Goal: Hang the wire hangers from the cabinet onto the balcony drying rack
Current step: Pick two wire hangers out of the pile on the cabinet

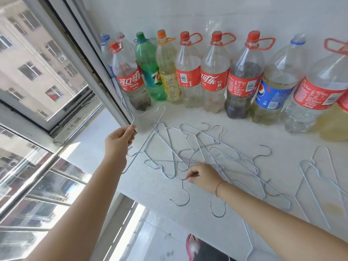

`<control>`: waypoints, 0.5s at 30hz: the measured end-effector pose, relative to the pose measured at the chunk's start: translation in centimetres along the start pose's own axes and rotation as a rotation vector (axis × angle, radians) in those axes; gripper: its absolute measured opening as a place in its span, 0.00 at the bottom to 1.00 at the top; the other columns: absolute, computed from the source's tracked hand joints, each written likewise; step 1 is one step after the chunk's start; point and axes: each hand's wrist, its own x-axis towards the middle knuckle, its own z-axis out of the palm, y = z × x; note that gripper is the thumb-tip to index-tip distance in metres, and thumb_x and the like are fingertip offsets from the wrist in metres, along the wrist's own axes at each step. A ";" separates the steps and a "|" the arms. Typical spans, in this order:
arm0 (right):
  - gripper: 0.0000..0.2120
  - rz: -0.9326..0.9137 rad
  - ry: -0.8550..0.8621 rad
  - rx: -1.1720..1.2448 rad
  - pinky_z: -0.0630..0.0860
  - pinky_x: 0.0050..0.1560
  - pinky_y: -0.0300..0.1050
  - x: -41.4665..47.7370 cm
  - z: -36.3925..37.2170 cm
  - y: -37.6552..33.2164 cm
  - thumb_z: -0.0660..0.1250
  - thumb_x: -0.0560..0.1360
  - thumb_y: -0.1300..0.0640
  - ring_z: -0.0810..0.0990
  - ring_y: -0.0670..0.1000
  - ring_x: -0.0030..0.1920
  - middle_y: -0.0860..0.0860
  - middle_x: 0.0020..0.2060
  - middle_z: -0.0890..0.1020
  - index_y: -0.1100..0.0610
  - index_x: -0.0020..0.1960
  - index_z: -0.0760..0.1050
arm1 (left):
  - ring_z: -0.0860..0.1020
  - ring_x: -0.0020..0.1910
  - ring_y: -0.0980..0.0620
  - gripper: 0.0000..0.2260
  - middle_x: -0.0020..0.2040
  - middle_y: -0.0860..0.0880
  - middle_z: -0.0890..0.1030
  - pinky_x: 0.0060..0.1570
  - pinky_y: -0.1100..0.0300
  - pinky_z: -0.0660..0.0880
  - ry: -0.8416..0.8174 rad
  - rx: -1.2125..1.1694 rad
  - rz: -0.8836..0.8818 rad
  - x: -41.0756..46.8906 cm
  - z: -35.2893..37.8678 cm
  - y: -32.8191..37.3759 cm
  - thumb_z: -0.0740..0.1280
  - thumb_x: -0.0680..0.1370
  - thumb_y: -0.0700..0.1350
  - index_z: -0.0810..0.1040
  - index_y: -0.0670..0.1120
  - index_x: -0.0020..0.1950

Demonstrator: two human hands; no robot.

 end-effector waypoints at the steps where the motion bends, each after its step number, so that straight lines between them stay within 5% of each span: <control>1: 0.04 0.002 -0.011 -0.052 0.75 0.49 0.42 -0.1 0.5 0.2 0.70 0.67 0.60 0.79 0.49 0.43 0.47 0.38 0.80 0.55 0.41 0.81 | 0.72 0.35 0.55 0.05 0.35 0.49 0.76 0.40 0.64 0.70 0.005 0.001 -0.007 -0.3 -0.1 -0.3 0.68 0.76 0.43 0.81 0.45 0.41; 10: 0.08 0.048 0.246 -0.113 0.73 0.50 0.43 -3.7 -2.0 5.0 0.70 0.67 0.62 0.75 0.48 0.45 0.48 0.42 0.79 0.56 0.45 0.81 | 0.74 0.36 0.55 0.03 0.37 0.49 0.78 0.42 0.65 0.72 -0.014 -0.005 -0.073 -2.5 1.2 -2.9 0.69 0.76 0.43 0.81 0.45 0.46; 15: 0.08 0.020 0.385 -0.344 0.73 0.48 0.46 -4.8 -5.1 8.2 0.73 0.64 0.64 0.77 0.58 0.44 0.53 0.41 0.81 0.57 0.43 0.81 | 0.74 0.37 0.55 0.04 0.38 0.48 0.78 0.43 0.65 0.72 -0.045 -0.012 -0.078 -4.1 2.5 -4.2 0.67 0.76 0.42 0.81 0.45 0.49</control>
